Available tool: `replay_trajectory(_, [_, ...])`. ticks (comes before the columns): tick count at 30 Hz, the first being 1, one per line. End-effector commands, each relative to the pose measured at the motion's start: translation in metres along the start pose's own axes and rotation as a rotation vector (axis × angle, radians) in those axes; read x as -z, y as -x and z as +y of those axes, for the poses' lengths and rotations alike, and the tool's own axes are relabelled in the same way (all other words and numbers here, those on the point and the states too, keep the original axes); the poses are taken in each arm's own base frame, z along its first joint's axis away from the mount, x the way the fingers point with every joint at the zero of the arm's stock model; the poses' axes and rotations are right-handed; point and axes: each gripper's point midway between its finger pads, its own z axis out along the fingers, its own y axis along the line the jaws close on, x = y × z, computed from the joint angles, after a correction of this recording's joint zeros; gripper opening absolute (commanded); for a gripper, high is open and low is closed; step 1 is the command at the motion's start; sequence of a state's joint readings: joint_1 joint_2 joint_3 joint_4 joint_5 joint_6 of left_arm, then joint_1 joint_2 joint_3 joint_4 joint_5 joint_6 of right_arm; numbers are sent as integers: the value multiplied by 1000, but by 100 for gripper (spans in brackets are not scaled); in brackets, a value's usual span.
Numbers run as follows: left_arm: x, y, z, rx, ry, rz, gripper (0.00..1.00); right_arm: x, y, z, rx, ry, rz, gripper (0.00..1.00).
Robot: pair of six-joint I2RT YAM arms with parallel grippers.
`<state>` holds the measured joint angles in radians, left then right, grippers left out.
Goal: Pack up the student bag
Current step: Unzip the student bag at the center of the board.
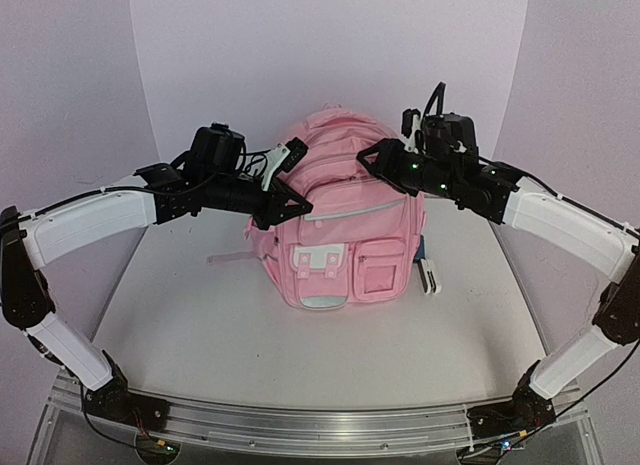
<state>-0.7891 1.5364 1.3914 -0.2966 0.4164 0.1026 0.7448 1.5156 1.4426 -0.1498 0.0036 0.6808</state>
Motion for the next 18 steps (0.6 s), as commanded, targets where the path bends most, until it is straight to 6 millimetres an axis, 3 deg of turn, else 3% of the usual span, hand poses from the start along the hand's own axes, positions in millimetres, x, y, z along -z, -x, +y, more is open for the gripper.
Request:
replay_trajectory(1, [-5,-20,-9,36,-34,73,0,-18,-65,-27,-10,-65,226,43])
replay_trajectory(9, [-8,-17,-8,25,-28,72,0,-10,-88,-11,-23,-6,300,41])
replay_trajectory(18, [-11,-16,-8,20,-25,72,0,0,-86,-19,-29,-48,268,41])
